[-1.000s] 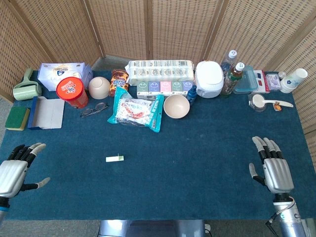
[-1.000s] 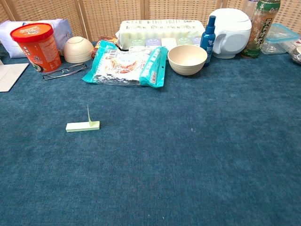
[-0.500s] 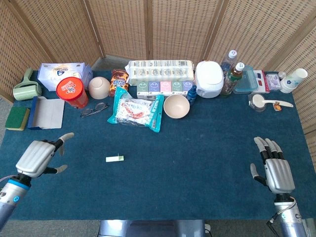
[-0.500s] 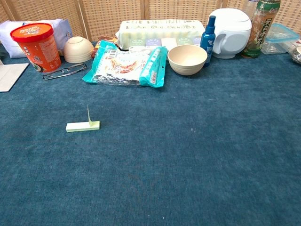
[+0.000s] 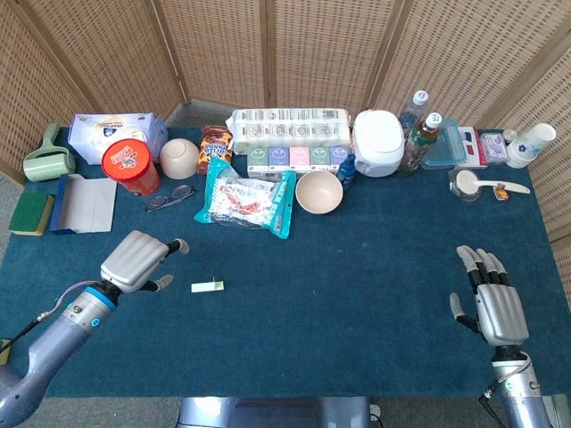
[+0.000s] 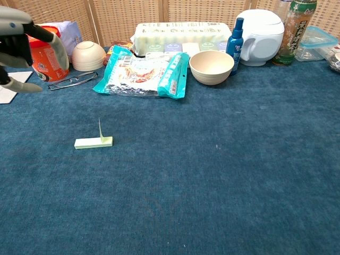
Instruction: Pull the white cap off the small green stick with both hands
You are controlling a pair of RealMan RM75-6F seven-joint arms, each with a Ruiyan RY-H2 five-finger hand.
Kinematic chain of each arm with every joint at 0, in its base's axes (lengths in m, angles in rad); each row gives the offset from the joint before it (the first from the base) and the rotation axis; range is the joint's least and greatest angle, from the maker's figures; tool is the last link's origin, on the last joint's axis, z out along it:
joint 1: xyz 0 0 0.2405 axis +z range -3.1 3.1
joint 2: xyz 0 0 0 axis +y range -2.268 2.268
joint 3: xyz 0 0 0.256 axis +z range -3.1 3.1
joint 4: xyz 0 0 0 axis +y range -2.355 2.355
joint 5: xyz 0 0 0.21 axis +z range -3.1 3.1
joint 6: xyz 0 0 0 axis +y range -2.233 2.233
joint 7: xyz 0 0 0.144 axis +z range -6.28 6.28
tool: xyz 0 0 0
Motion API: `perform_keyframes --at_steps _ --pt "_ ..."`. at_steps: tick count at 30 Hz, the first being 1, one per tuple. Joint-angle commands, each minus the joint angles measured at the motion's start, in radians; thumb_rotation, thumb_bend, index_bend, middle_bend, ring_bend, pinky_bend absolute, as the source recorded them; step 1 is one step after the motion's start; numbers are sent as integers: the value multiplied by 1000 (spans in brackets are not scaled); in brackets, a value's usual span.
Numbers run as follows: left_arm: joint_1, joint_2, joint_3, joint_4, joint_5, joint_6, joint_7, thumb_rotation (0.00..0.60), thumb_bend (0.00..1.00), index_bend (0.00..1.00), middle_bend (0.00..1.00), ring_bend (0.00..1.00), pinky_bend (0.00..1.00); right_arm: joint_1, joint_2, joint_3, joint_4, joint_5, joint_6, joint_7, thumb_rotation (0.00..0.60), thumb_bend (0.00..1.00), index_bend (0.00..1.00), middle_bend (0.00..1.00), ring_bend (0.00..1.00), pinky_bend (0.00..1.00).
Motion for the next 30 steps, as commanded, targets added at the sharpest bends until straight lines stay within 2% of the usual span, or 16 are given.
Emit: perform_keyframes --at_steps 1,5,14,21,30 --pt "-33 -44 3 -2 -74 -6 78 600 259 397 1000 1000 1000 1 -1 2 4 0 0 6 600 491 0 39 2 0" --pt "-46 -87 23 6 -138 24 170 600 258 404 1000 1000 1000 4 0 3 8 -3 -3 15 600 491 0 39 4 0" --pt "-67 -175 51 38 -291 66 240 600 228 398 1000 1000 1000 9 -4 3 15 -6 -8 29 600 491 0 39 8 0" --pt "-83 -227 74 77 -364 72 252 600 225 386 1000 1000 1000 9 -8 1 21 -3 -12 38 600 492 0 45 12 0" --pt "-94 -296 97 133 -406 75 240 600 224 385 1000 1000 1000 6 -7 0 23 0 -12 43 600 491 0 51 15 0"
